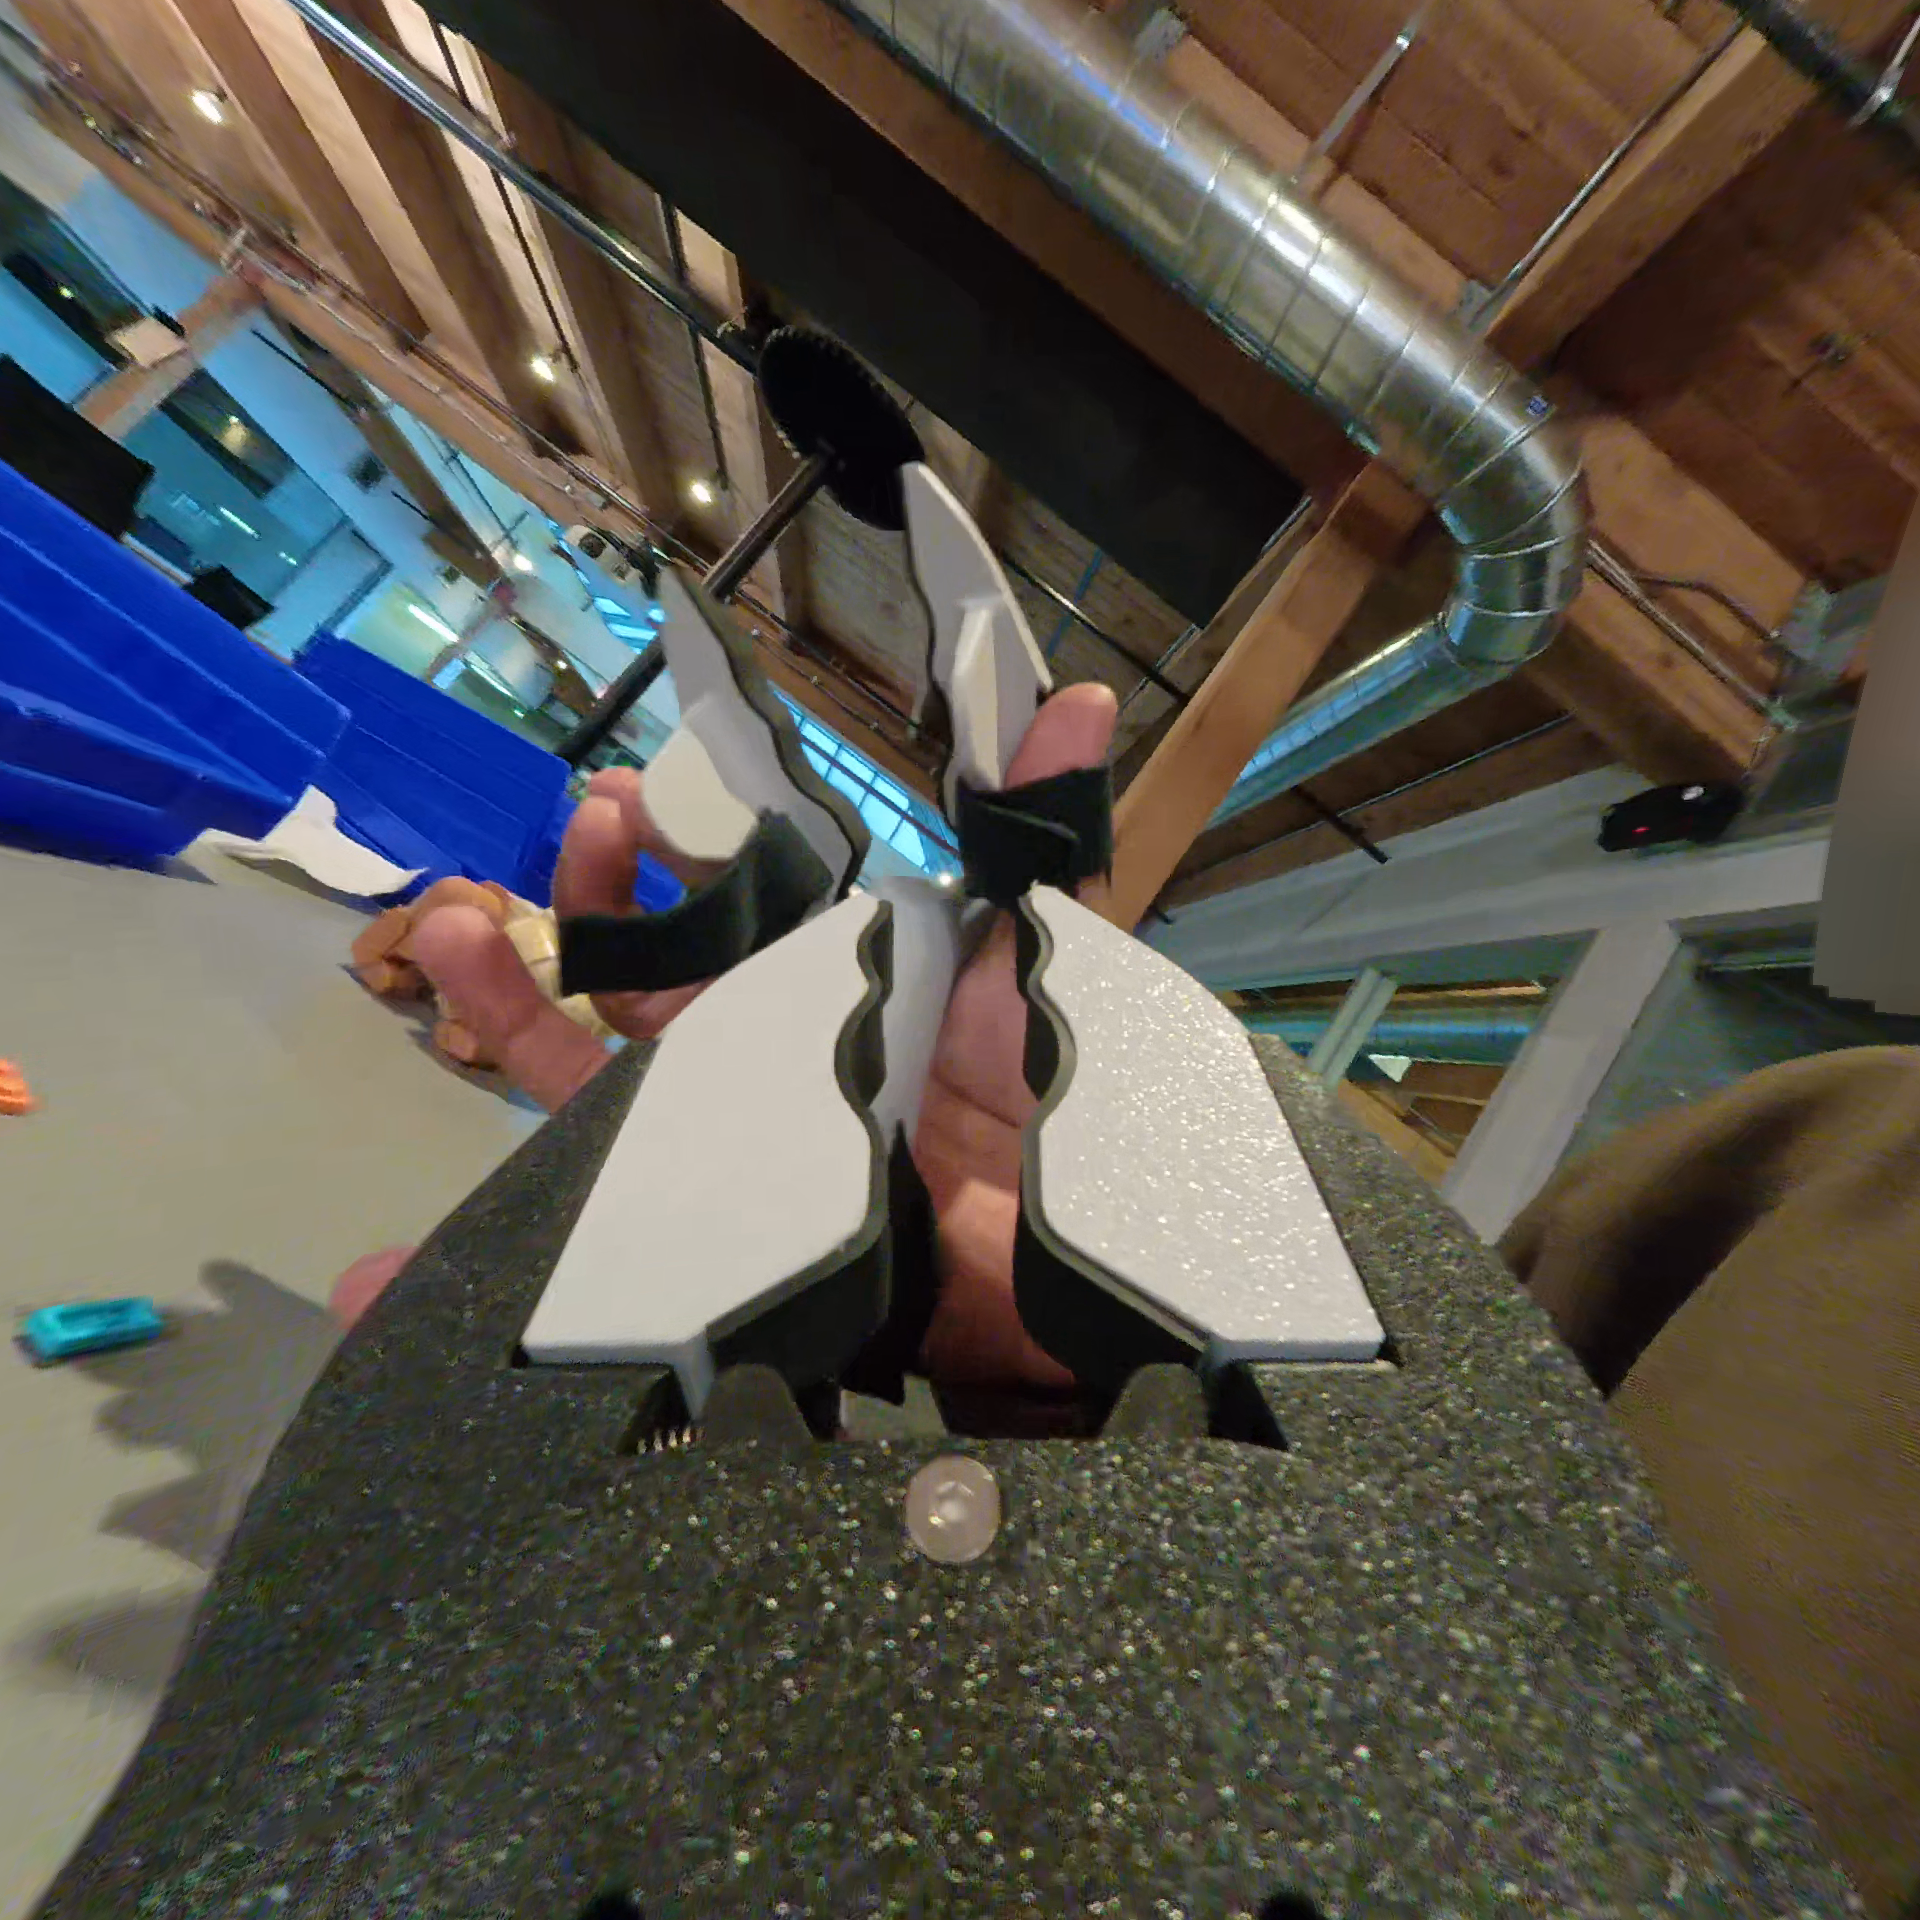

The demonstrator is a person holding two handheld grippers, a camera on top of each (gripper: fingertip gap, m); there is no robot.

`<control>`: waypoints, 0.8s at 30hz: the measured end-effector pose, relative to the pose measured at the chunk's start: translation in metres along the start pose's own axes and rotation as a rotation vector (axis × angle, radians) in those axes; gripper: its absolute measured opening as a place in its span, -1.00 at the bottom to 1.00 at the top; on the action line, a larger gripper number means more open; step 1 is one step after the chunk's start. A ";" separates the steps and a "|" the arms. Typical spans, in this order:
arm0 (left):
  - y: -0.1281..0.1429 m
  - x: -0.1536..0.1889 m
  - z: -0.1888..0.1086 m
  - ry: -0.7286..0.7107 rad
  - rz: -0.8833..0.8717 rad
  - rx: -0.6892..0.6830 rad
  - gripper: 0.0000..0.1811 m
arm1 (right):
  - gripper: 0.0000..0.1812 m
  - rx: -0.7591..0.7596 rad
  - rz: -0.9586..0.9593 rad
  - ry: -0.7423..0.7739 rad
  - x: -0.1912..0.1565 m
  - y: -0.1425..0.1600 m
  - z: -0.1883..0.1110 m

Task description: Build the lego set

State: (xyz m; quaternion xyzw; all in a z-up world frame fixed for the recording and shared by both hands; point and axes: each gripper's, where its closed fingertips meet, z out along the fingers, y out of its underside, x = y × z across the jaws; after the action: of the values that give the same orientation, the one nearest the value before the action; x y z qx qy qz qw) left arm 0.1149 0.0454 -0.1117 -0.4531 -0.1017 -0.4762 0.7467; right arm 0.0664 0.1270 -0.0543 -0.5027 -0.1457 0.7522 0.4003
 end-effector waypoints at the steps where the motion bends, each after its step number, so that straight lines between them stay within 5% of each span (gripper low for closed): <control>1: 0.001 -0.001 0.001 -0.004 -0.012 0.002 -0.76 | -0.38 0.012 0.007 -0.009 -0.002 -0.005 -0.001; 4: 0.006 -0.001 0.004 0.033 -0.110 -0.002 -0.77 | -0.42 0.123 -0.047 -0.050 -0.012 -0.030 -0.006; 6: 0.039 0.038 0.014 0.178 -0.255 -0.045 -0.61 | -0.32 0.362 -0.403 0.039 -0.006 -0.075 -0.016; 7: 0.054 0.044 0.018 0.169 -0.122 -0.074 -0.60 | -0.31 0.380 -0.406 0.032 -0.005 -0.087 -0.017; 9: 0.052 0.044 0.021 0.162 0.046 -0.140 -0.65 | -0.47 0.231 -0.271 -0.090 -0.011 -0.079 -0.007; 13: 0.019 0.015 0.011 0.051 0.159 -0.123 -0.71 | -0.44 0.022 -0.498 -0.009 0.005 -0.044 -0.008; 17: -0.012 -0.021 -0.009 -0.148 0.280 -0.170 -0.70 | -0.57 -0.442 -0.535 0.034 0.054 0.014 -0.025; 21: -0.035 -0.056 -0.032 -0.355 0.500 -0.343 -0.65 | -0.72 -0.994 -0.437 -0.105 0.082 0.073 -0.065; 24: -0.041 -0.069 -0.040 -0.397 0.505 -0.443 -0.60 | -0.79 -1.221 -0.558 -0.108 0.107 0.098 -0.082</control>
State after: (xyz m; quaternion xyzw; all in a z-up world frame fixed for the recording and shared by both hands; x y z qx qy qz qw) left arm 0.0344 0.0517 -0.1505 -0.6974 -0.0242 -0.1906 0.6904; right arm 0.0744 0.1295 -0.2205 -0.5440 -0.6892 0.4273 0.2157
